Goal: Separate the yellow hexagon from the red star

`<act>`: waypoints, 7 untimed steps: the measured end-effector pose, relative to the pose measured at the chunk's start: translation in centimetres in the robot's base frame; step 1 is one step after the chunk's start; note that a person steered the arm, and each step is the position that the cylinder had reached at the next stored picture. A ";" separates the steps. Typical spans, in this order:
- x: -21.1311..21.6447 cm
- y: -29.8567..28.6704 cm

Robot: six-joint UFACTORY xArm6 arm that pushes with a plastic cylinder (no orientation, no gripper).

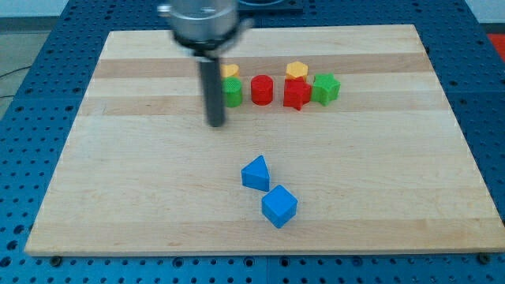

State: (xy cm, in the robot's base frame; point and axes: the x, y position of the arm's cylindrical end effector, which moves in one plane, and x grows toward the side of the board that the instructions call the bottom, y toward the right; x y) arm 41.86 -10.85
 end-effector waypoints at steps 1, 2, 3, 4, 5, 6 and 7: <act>-4.2 -8.3; -13.4 -9.4; -21.9 -0.5; -21.2 11.5; -16.3 19.0; -12.7 22.1; -11.7 18.8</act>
State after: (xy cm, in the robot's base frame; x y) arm 30.13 7.95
